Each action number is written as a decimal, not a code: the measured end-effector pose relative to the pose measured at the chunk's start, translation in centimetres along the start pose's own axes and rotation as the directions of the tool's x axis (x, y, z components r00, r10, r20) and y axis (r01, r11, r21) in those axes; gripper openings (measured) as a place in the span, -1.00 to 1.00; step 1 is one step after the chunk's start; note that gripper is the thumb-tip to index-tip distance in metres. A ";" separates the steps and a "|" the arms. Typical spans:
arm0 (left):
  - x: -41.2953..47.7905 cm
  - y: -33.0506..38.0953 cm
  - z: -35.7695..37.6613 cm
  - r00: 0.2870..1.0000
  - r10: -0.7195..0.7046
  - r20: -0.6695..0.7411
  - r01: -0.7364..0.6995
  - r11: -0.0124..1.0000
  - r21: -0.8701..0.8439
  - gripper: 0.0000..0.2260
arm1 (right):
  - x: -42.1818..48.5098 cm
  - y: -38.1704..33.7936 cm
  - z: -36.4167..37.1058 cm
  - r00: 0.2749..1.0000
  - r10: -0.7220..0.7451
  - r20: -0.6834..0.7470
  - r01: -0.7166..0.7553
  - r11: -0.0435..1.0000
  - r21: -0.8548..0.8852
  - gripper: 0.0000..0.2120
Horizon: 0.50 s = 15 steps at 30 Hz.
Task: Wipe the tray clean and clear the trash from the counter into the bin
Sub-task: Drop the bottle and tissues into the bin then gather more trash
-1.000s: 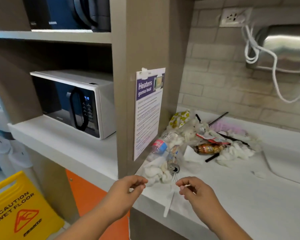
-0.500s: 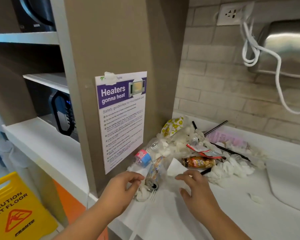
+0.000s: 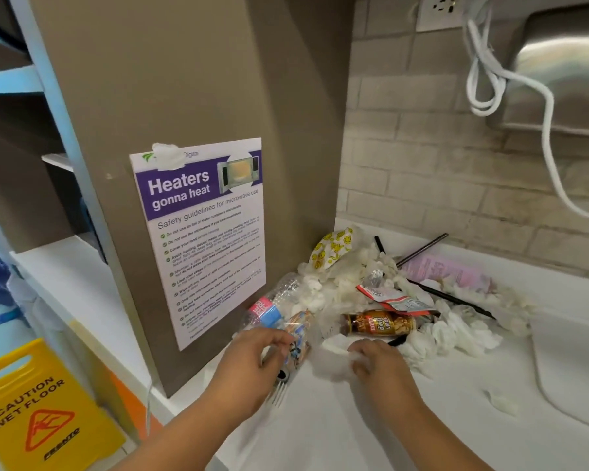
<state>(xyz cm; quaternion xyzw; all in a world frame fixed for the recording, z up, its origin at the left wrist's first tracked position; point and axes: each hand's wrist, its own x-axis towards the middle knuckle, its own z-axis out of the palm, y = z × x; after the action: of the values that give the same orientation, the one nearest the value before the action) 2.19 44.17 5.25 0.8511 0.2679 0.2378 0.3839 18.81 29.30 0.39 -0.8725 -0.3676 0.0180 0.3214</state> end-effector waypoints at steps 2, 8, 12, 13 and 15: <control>0.5 0.6 0.7 1.000 0.010 0.002 -0.010 0.999 -0.051 -0.75 | -0.2 0.2 -0.9 0.999 0.020 -0.049 -0.010 0.979 0.202 -0.71; 2.0 3.1 3.0 0.977 -0.002 0.211 0.114 0.848 -0.517 -0.43 | -0.2 -1.6 -3.3 0.982 -0.077 -0.175 0.152 0.868 0.473 -0.50; 2.8 4.1 3.9 0.932 0.012 0.361 0.204 0.808 -0.552 -0.30 | -0.4 -2.8 -3.8 0.968 -0.154 -0.197 0.234 0.837 0.494 -0.74; 2.8 4.2 4.1 0.926 0.032 0.377 0.201 0.802 -0.563 -0.32 | -0.4 -3.0 -3.9 0.968 -0.160 -0.196 0.238 0.839 0.489 -0.86; 2.6 4.4 4.7 0.919 0.077 0.387 0.172 0.805 -0.568 -0.42 | -0.4 -3.2 -4.1 0.964 -0.172 -0.204 0.251 0.841 0.479 -0.90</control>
<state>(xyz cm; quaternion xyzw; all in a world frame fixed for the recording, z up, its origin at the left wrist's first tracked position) 8.21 40.89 6.36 0.7114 0.1198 0.1243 0.6812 17.62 28.44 5.41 -0.7117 -0.4188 0.0102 0.5639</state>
